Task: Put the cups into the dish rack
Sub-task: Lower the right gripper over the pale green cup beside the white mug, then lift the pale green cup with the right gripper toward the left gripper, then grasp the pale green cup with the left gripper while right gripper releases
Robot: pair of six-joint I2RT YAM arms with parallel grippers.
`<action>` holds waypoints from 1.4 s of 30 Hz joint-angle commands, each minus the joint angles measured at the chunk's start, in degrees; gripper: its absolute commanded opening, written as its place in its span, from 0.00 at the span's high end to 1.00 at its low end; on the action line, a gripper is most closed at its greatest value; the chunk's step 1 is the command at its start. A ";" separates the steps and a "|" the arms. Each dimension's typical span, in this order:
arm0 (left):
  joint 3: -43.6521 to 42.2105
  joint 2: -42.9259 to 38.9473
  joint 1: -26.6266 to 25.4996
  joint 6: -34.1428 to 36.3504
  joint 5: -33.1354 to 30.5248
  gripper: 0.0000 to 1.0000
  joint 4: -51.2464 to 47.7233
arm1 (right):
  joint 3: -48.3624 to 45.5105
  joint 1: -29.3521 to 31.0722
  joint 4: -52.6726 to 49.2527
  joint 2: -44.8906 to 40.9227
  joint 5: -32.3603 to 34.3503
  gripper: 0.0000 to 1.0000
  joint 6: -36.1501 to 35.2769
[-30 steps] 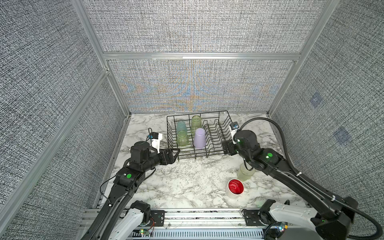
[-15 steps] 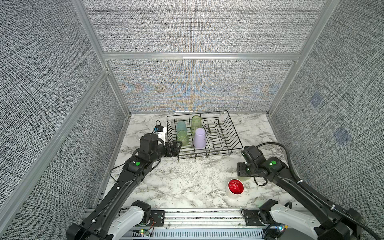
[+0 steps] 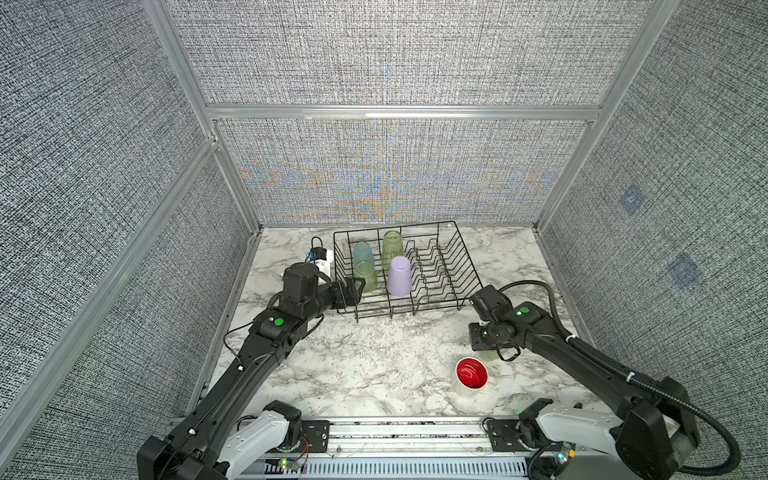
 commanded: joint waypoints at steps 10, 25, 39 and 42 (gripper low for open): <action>0.03 -3.31 -0.01 -0.28 10.47 0.01 3.57 | 3.80 0.04 2.19 -13.02 -12.81 0.98 -2.29; -1.75 -4.99 0.03 -6.41 47.30 0.01 22.06 | 7.35 -3.81 39.54 -13.96 -57.28 1.00 16.28; -7.23 0.12 0.93 -21.11 52.59 0.01 40.97 | 5.90 -1.28 73.61 -6.46 -67.35 1.00 39.20; -8.00 0.18 0.05 -24.31 55.00 0.00 47.14 | 6.32 -0.54 74.12 -4.72 -67.11 1.00 39.78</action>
